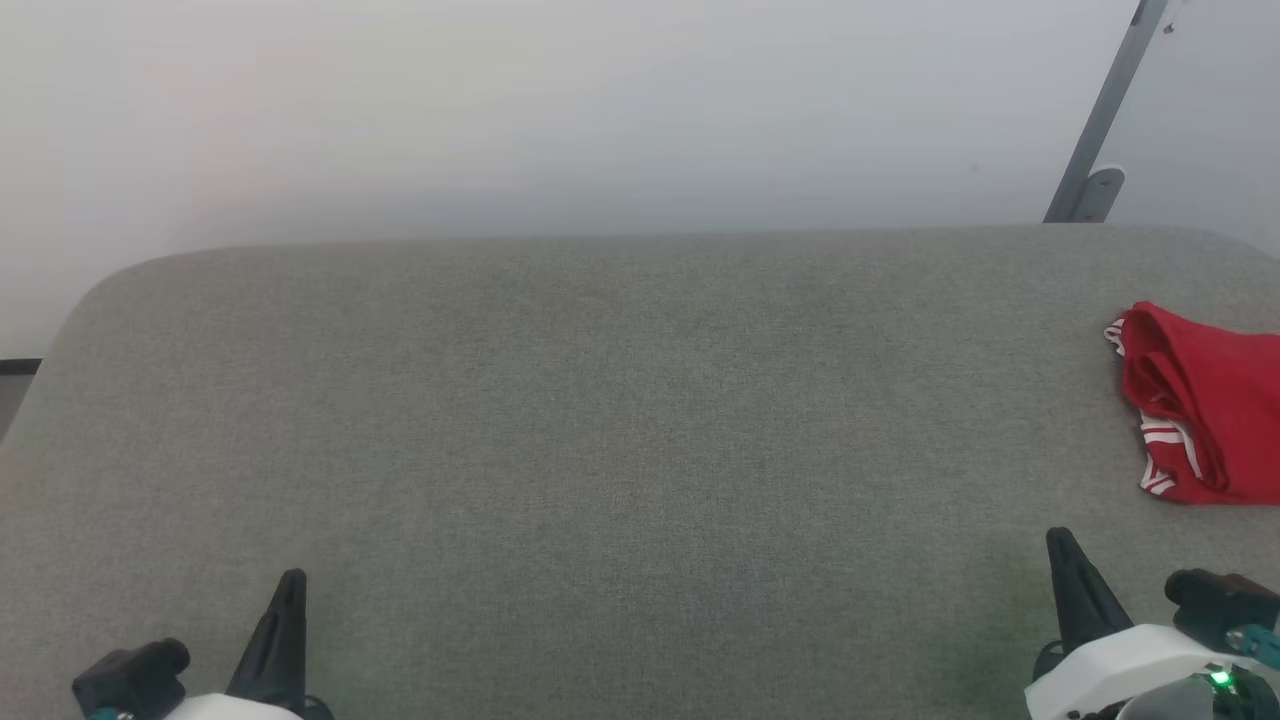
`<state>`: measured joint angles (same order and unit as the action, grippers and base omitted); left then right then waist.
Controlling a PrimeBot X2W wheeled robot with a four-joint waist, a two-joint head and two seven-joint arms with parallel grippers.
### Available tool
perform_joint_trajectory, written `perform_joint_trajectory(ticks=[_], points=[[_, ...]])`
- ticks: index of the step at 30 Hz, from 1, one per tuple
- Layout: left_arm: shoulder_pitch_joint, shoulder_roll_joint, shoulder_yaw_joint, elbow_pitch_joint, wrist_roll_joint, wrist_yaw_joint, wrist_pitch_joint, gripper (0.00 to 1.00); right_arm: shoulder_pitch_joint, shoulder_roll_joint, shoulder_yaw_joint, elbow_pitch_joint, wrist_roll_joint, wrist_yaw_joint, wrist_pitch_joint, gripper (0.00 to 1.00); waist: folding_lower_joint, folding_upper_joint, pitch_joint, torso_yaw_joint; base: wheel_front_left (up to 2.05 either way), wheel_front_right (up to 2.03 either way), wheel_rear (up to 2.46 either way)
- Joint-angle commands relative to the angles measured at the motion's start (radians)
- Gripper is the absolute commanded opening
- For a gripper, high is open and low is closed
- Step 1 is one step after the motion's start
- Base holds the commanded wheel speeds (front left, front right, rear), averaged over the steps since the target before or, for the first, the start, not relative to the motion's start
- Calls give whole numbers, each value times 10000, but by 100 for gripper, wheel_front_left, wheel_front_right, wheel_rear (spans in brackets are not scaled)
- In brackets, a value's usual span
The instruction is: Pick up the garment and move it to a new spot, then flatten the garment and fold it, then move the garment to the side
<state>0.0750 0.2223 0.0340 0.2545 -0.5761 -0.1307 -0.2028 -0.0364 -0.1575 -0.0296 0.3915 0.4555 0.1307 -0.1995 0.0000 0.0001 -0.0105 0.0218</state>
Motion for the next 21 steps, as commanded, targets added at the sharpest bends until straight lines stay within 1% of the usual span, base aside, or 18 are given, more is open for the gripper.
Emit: perform_joint_trajectory(ticks=[1, 11, 12, 21], points=[[-362, 50, 94, -161, -434, 0, 98, 0, -278, -11, -48, -241, 447, 0, 98, 0, 0, -1, 2, -3, 0, 0, 0], [-586, -198, 198, -162, -1829, 0, 530, 0, -346, 141, -156, -430, 2016, 0, 518, 0, 0, -1, 14, -22, 0, 0, 0], [-586, -198, 198, -162, -1829, 0, 530, 0, -346, 141, -156, -430, 2016, 0, 518, 0, 0, -1, 14, -22, 0, 0, 0], [-768, -398, 281, -161, -2966, 0, 879, 0, -415, 262, -249, -585, 3287, 0, 869, 0, 0, -1, 25, -39, 0, 0, 0]])
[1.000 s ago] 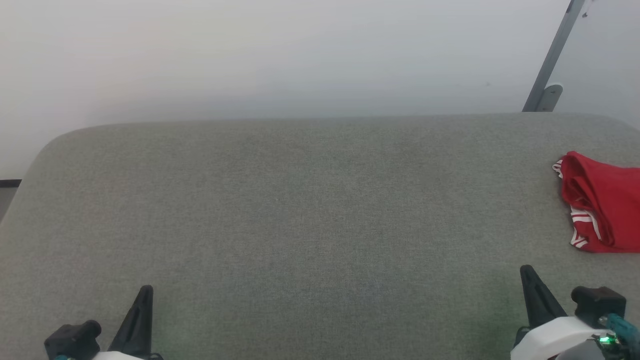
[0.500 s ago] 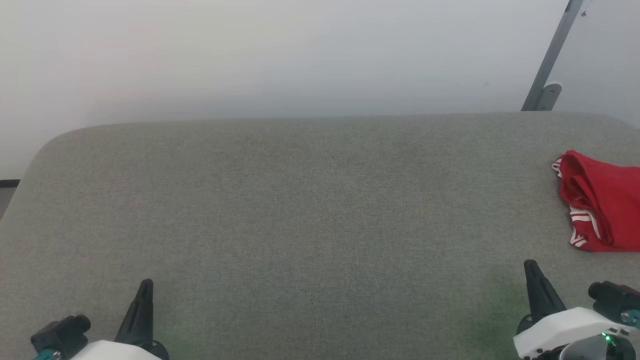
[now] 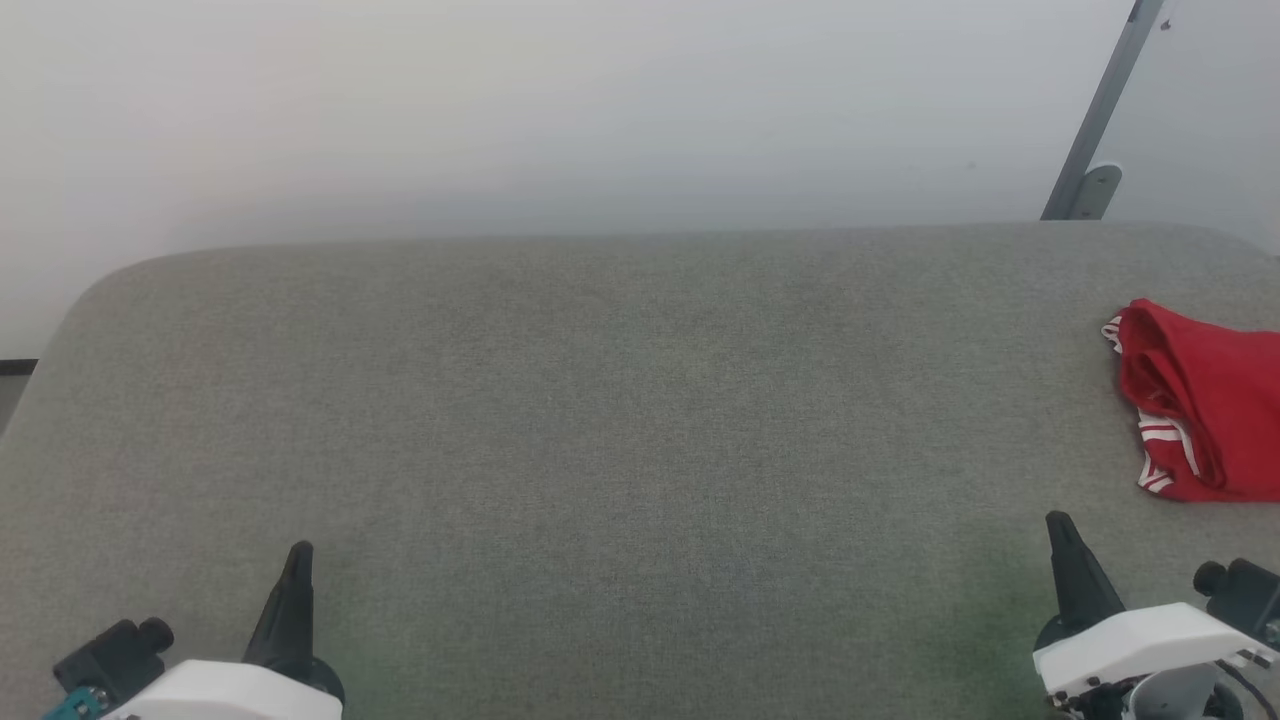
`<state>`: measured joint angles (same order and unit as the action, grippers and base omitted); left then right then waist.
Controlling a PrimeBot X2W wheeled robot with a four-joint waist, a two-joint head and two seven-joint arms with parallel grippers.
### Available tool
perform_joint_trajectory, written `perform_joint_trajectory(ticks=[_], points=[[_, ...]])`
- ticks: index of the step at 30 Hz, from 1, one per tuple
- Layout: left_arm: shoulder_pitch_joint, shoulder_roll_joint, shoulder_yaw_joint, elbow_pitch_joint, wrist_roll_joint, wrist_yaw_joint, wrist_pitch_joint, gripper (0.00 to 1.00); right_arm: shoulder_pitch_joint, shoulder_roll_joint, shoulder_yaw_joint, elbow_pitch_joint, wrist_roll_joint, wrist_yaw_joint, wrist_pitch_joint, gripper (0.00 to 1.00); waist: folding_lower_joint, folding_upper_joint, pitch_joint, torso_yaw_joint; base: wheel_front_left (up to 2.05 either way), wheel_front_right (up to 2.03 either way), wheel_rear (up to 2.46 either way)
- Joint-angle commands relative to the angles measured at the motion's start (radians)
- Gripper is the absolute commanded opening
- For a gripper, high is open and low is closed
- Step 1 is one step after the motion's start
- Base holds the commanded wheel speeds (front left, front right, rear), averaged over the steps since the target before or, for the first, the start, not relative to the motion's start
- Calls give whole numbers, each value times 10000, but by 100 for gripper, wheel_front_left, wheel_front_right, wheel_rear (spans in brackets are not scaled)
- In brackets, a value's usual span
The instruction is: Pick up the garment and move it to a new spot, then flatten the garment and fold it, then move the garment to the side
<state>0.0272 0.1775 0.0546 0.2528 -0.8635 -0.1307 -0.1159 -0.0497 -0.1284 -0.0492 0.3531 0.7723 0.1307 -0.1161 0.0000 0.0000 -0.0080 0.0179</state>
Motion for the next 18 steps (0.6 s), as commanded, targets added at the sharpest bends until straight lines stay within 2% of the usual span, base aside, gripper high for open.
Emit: perform_joint_trajectory(ticks=[1, 18], points=[[-306, 29, 85, -143, -209, 0, 48, 0, -287, -15, -62, -218, 254, 0, 66, 0, 0, 0, 1, -1, 0, 0, 0], [-618, -319, 232, -139, -2154, 0, 653, 0, -384, 198, -221, -464, 2431, 1, 666, 0, 0, 0, 22, -36, 0, 0, 0]])
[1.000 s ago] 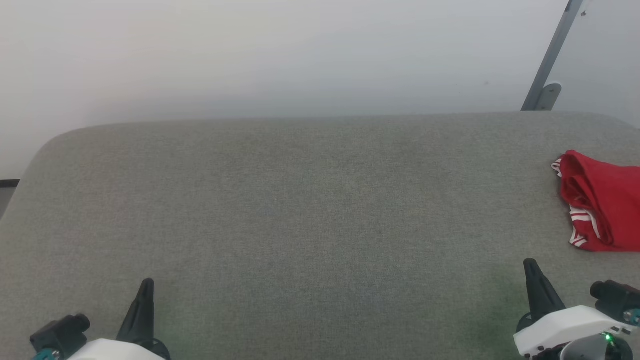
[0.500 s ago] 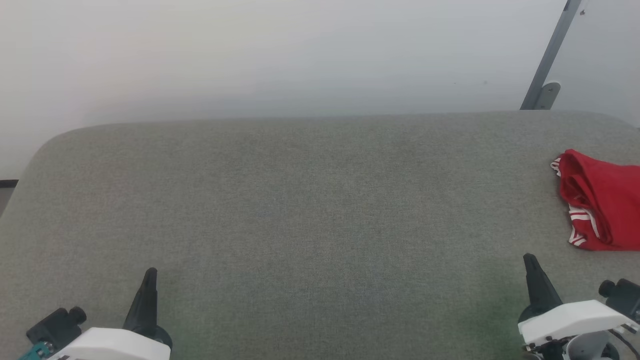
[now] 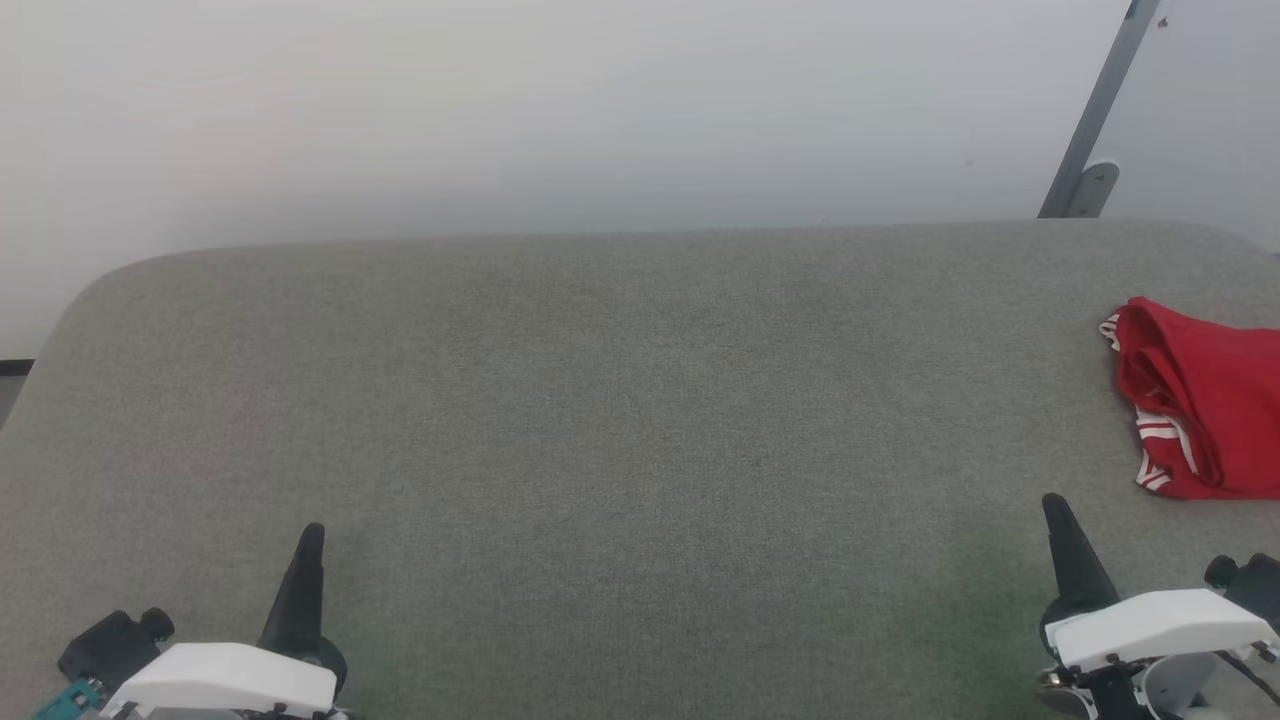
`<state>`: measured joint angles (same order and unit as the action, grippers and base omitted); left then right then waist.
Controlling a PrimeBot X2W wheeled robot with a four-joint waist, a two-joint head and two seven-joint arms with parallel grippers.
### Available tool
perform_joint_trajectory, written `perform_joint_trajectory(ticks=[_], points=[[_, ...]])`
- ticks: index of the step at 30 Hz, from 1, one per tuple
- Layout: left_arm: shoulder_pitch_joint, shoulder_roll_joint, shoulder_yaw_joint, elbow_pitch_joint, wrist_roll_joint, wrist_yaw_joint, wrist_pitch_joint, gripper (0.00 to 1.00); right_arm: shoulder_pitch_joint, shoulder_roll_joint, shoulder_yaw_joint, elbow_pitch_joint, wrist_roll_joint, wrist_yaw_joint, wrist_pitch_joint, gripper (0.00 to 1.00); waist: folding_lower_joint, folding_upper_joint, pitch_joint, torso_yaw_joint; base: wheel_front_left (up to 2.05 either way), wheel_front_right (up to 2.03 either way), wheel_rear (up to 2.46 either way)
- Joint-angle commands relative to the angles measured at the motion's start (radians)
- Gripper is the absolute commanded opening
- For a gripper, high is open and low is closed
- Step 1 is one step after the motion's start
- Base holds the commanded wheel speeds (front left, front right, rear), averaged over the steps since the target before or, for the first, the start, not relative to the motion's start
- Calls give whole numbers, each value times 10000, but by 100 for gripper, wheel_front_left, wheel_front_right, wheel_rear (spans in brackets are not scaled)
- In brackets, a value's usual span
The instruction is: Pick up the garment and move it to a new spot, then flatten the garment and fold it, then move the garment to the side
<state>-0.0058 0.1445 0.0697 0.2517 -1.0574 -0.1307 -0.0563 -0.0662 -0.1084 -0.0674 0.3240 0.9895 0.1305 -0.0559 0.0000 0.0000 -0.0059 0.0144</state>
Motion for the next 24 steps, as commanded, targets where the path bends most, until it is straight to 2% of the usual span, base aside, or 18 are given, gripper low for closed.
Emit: perform_joint_trajectory(ticks=[1, 24], points=[[-306, -8, 88, -127, -320, 0, 93, 0, -226, 7, -49, -187, 365, 3, 100, 0, 0, 0, 2, -3, 0, 0, 0], [-597, -360, 232, -117, -2274, 0, 703, 0, -326, 233, -209, -432, 2542, 3, 703, 0, 0, 0, 29, -46, 0, 0, 0]])
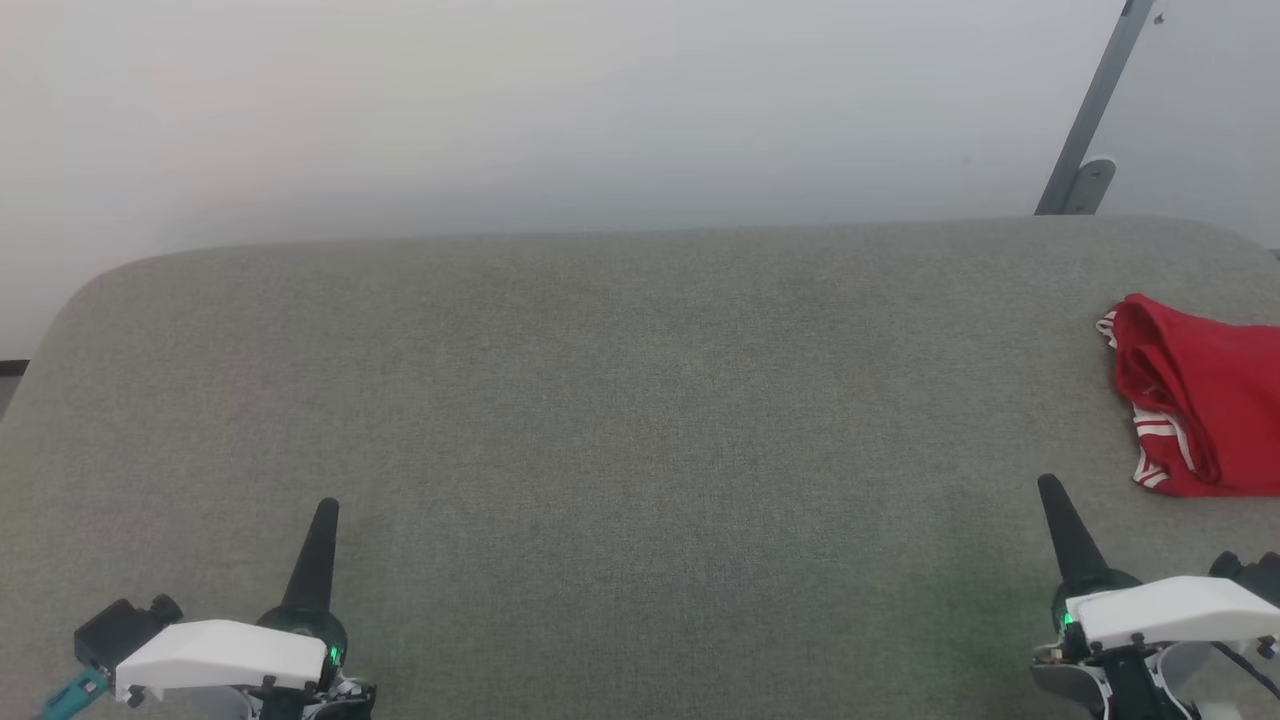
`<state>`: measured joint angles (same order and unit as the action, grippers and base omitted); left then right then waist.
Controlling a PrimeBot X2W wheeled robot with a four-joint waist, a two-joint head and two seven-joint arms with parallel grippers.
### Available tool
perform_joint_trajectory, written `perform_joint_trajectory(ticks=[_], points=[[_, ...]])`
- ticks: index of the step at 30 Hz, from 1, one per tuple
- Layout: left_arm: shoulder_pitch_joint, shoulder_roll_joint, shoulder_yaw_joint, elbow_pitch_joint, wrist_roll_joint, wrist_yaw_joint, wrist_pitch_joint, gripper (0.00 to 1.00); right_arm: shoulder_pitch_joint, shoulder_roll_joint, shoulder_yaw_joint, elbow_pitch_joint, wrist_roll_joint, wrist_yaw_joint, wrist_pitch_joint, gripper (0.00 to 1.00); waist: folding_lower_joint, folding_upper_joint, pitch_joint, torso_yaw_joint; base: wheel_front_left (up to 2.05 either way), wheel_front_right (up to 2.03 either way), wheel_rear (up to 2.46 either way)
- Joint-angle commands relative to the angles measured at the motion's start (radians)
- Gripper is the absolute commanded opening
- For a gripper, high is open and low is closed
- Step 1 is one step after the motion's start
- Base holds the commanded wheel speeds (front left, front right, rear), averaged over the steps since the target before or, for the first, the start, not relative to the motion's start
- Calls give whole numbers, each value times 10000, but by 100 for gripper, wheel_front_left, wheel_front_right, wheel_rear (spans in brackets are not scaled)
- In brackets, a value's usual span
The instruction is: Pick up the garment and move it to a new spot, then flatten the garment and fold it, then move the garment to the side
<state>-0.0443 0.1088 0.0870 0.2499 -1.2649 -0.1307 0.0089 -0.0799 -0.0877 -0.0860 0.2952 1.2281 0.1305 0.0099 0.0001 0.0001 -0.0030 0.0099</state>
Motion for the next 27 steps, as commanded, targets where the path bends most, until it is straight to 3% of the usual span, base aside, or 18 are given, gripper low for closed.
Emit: perform_joint_trajectory(ticks=[1, 27], points=[[-230, -18, 64, -99, -285, 0, 80, 0, -186, 34, -28, -156, 247, 3, 76, 0, -1, -1, 1, -2, 0, 0, 0], [-505, -357, 202, -84, -2134, 0, 656, 0, -285, 234, -182, -368, 2317, 4, 637, 0, -1, -1, 32, -52, 0, 0, 0]])
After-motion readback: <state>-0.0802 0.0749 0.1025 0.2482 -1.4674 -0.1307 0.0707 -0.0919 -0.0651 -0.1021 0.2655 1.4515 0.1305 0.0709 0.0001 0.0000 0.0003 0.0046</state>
